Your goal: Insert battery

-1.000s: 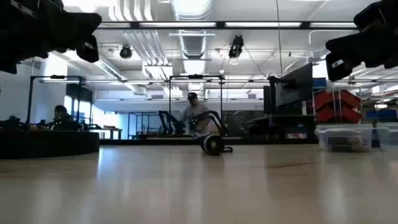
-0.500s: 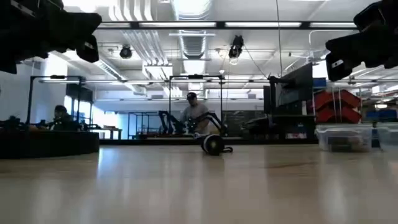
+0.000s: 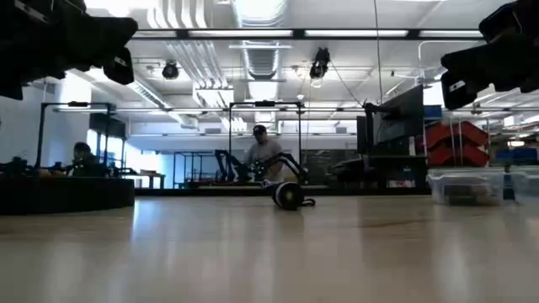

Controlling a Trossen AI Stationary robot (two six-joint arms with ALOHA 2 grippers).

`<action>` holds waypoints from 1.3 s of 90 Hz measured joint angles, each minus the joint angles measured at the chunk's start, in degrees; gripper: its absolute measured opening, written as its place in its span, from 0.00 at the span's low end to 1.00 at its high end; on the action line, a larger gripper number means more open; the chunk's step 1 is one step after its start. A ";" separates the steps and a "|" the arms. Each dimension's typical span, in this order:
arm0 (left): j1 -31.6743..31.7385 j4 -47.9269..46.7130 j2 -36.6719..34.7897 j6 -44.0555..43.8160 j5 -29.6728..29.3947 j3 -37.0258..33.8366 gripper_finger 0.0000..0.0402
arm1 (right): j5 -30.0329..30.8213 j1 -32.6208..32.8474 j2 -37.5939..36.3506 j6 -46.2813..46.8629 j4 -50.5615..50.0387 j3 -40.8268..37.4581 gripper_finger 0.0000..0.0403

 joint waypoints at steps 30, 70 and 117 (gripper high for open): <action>0.02 0.01 -0.01 0.00 0.01 0.01 0.00 | 0.00 0.00 -0.01 0.00 -0.01 0.00 0.00; 0.01 0.02 0.00 0.00 0.00 0.01 0.00 | -0.01 0.00 -0.01 0.00 0.01 0.00 0.00; 0.02 0.00 0.00 0.02 0.02 0.00 0.00 | -0.01 0.00 -0.02 -15.36 0.69 0.00 0.00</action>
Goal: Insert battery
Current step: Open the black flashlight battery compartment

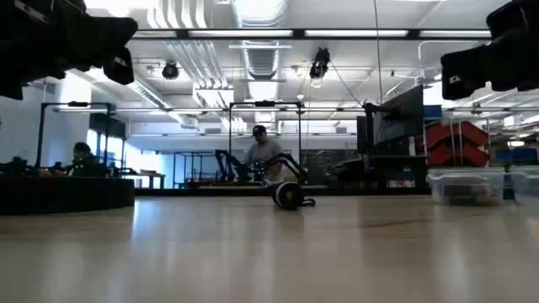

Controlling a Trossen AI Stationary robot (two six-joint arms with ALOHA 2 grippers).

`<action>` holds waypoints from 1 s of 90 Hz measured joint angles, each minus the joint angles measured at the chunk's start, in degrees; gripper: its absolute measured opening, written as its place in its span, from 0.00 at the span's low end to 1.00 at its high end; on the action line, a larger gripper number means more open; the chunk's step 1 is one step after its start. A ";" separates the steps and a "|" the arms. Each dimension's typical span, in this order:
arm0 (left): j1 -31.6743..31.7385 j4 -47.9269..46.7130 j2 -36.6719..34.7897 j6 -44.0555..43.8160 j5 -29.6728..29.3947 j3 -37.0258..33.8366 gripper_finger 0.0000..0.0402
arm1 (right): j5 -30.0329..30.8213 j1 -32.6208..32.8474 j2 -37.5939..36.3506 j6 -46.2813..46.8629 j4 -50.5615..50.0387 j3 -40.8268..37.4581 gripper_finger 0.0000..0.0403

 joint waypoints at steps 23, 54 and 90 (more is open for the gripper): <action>0.00 0.02 -0.01 -0.02 -0.01 0.01 0.00 | 0.00 0.00 0.00 -12.98 0.98 0.00 0.00; -0.02 0.01 -0.02 -0.02 -0.02 0.00 0.00 | 0.07 -0.02 0.00 20.93 5.54 0.00 0.00; -0.01 0.00 0.00 0.00 -0.01 0.00 0.00 | 0.99 0.00 0.00 40.82 8.59 0.00 0.00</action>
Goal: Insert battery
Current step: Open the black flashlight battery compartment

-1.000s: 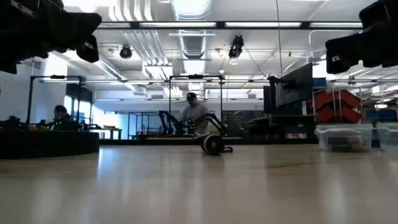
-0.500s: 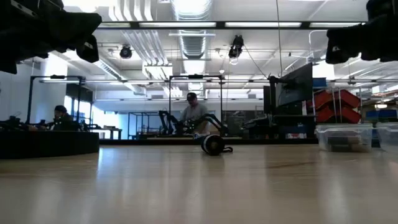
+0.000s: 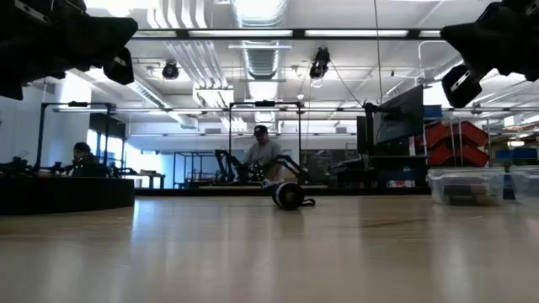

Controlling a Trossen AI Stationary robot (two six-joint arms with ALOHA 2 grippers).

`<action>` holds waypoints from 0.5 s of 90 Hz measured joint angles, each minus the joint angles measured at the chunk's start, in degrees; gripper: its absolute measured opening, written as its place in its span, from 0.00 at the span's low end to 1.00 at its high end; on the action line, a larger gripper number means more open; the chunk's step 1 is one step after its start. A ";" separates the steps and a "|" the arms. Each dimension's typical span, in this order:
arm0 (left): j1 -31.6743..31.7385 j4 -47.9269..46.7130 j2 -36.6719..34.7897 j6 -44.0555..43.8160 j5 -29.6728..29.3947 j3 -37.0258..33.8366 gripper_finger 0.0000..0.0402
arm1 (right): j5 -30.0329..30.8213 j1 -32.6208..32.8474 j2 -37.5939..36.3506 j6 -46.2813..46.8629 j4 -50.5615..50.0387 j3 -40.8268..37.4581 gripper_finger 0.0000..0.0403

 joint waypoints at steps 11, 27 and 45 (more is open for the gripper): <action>0.01 0.01 -0.02 0.00 -0.01 0.02 0.00 | 4.24 0.00 0.06 -2.97 -0.10 0.00 0.00; 0.01 0.01 0.00 -0.01 -0.01 0.00 0.00 | 10.13 0.00 6.02 1.67 0.62 0.00 0.01; 0.01 0.00 -0.01 -0.02 0.00 0.00 0.00 | 10.93 0.00 20.47 9.27 8.85 1.14 0.10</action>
